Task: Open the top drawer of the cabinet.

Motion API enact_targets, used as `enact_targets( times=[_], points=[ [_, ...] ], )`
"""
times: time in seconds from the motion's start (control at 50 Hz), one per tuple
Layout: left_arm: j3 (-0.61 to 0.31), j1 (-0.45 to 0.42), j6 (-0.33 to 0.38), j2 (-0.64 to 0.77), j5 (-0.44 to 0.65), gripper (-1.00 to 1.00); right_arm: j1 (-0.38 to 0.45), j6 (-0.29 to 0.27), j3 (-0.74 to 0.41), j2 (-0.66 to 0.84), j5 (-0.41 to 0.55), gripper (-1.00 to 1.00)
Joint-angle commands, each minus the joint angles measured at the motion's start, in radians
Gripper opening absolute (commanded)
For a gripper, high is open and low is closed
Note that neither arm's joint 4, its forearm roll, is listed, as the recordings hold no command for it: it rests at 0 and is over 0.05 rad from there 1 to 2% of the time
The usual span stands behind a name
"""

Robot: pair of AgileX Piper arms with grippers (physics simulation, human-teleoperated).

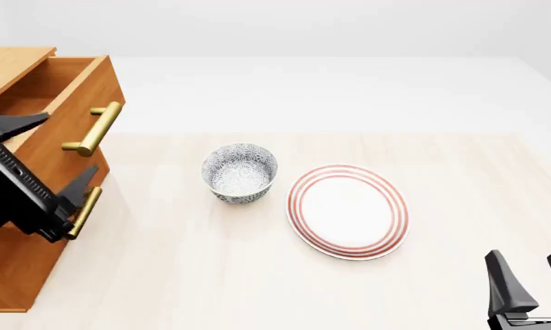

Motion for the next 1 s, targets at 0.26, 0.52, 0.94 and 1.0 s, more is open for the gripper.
enact_targets(
  times=[0.26,0.52,0.94,1.0],
  points=[
    [-0.496,-0.042,-0.533,0.230,0.464,1.00,0.000,0.000,0.001,-0.001,0.000,1.00],
    [-0.622,0.021,-0.683,0.272,0.601,1.00,0.000,0.000,0.001,-0.001,0.000,1.00],
    [-0.648,0.076,-0.904,0.291,0.679,1.00,0.000,0.000,0.001,0.001,-0.002,1.00],
    [-0.661,0.082,-0.919,0.297,0.689,1.00,0.000,0.000,0.001,0.001,-0.002,1.00]
  ],
)
